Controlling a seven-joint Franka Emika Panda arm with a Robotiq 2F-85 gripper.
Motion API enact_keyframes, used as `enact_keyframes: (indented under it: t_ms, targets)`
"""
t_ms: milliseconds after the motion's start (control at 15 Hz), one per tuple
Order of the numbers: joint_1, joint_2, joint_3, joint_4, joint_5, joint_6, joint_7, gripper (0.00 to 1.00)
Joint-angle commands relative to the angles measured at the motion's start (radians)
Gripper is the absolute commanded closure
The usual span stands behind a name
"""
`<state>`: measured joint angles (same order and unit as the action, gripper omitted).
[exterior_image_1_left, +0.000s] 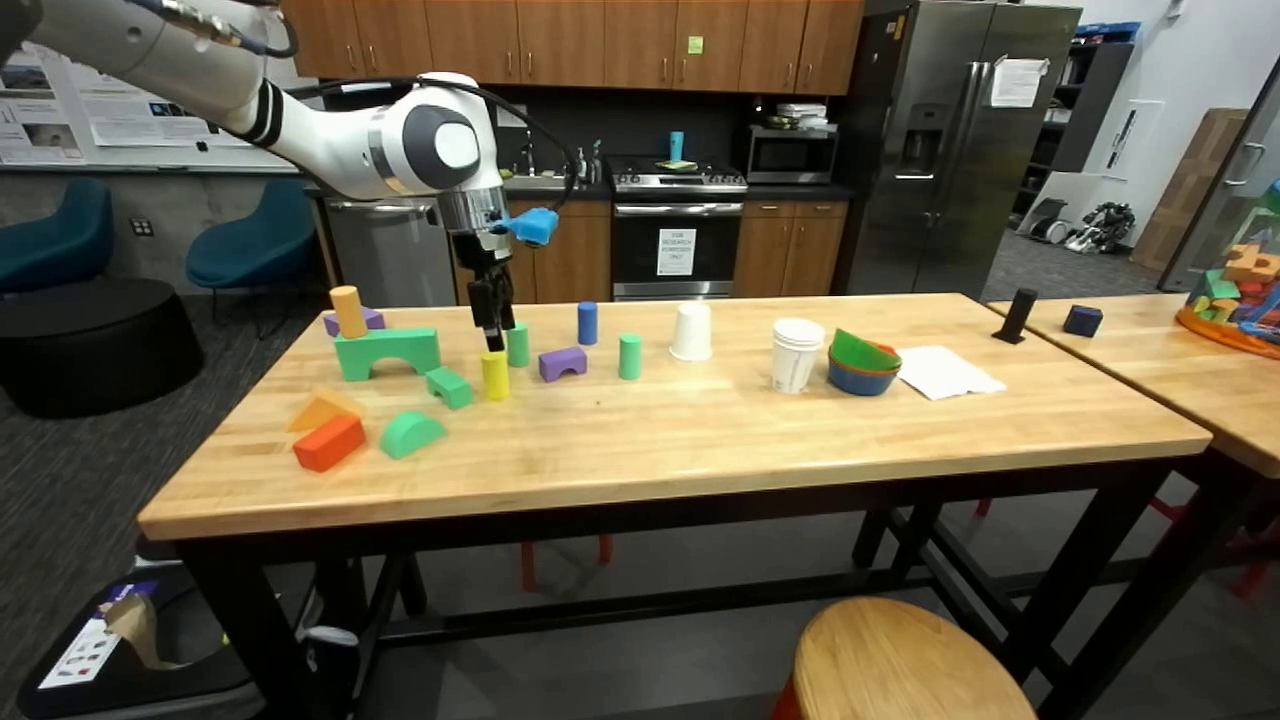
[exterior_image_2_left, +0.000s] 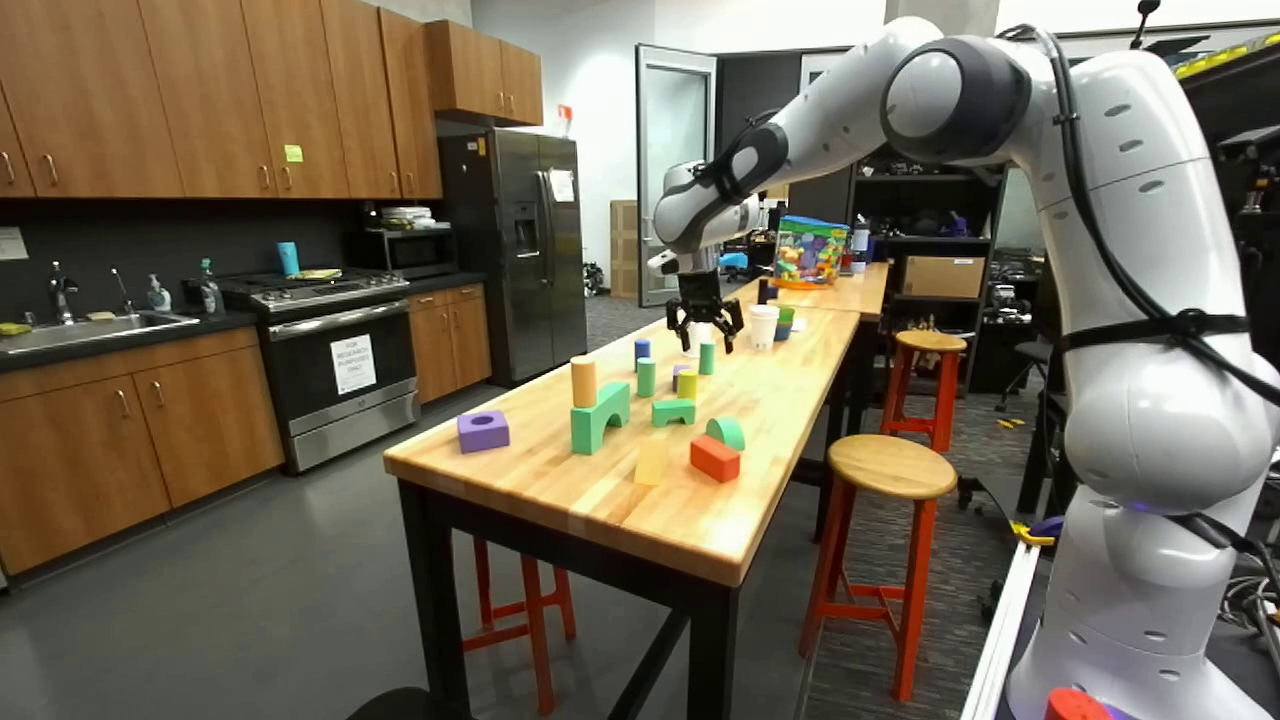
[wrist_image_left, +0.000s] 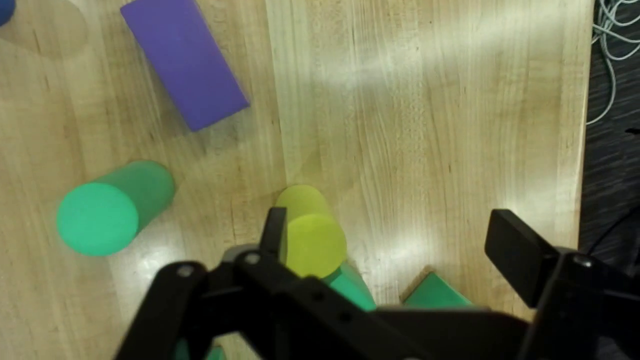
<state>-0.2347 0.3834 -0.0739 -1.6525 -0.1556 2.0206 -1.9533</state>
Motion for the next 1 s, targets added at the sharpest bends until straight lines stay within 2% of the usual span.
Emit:
enact_keyframes:
  t_ms: [0,933]
  targets:
    - [0.005,-0.006,-0.004,-0.010,0.002,0.003,-0.002,0.00]
    - [0.005,0.039,0.018,-0.042,0.061,0.043,0.000,0.00]
